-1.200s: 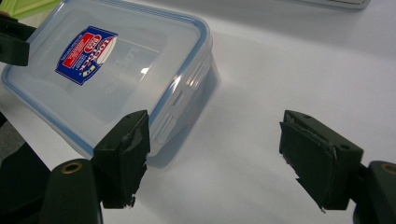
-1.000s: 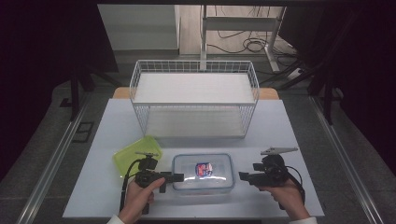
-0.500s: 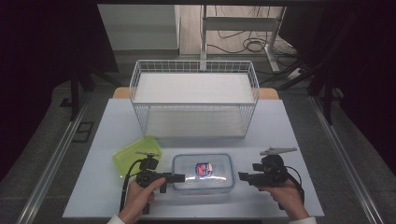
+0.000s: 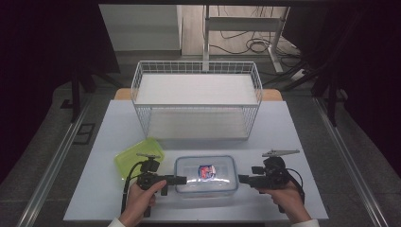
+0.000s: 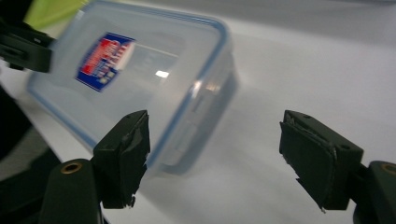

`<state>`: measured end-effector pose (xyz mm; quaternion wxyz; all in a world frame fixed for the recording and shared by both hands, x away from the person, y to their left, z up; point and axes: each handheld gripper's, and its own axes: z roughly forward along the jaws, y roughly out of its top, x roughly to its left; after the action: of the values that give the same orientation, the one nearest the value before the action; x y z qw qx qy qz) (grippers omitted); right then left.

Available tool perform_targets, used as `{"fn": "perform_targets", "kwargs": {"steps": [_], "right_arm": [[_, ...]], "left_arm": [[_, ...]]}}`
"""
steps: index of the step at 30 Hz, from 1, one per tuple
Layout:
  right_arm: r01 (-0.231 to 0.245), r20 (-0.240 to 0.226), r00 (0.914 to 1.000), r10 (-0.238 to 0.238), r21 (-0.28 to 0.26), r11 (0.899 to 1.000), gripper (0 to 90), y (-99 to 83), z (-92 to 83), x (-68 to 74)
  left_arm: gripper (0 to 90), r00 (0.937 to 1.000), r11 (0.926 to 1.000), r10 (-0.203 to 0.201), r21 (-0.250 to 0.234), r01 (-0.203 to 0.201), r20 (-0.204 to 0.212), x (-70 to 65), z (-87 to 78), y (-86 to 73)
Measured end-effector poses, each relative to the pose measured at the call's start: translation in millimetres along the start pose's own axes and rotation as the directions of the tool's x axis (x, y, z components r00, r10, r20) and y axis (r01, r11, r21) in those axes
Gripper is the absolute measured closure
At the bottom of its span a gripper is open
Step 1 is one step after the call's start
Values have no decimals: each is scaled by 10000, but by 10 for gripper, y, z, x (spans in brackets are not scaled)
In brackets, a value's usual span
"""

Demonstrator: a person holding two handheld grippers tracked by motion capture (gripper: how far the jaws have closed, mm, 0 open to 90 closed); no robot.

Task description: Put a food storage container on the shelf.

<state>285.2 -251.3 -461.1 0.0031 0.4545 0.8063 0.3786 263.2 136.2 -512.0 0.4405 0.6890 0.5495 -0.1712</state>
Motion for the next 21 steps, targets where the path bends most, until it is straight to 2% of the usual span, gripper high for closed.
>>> {"fn": "perform_targets", "kwargs": {"steps": [1, 7, 12, 16, 21], "right_arm": [[-206, -317, 9993, 204, -53, 9998, 244, -3, 17, -7], [-861, -1049, 9908, 860, 38, 9963, 234, -18, 149, -64], [-1250, -1459, 9810, 1280, 294, 9917, 213, -2, 268, -67], [-1478, -1439, 9776, 1533, 484, 9878, 199, -6, 362, -68], [-2096, -1888, 9576, 2175, 608, 9759, 199, 8, 455, -118]], "left_arm": [[335, 10000, 10000, 1, 5, -1, 3, 1, 0, 0], [334, 10000, 10000, 9, 34, -9, 3, 6, 2, 0], [334, 10000, 10000, 13, 52, -13, 4, 9, 3, -1], [334, 10000, 10000, 10, 61, -10, 13, 12, 4, 0], [334, 10000, 10000, 2, 66, -2, 20, 13, 3, 0]]}}
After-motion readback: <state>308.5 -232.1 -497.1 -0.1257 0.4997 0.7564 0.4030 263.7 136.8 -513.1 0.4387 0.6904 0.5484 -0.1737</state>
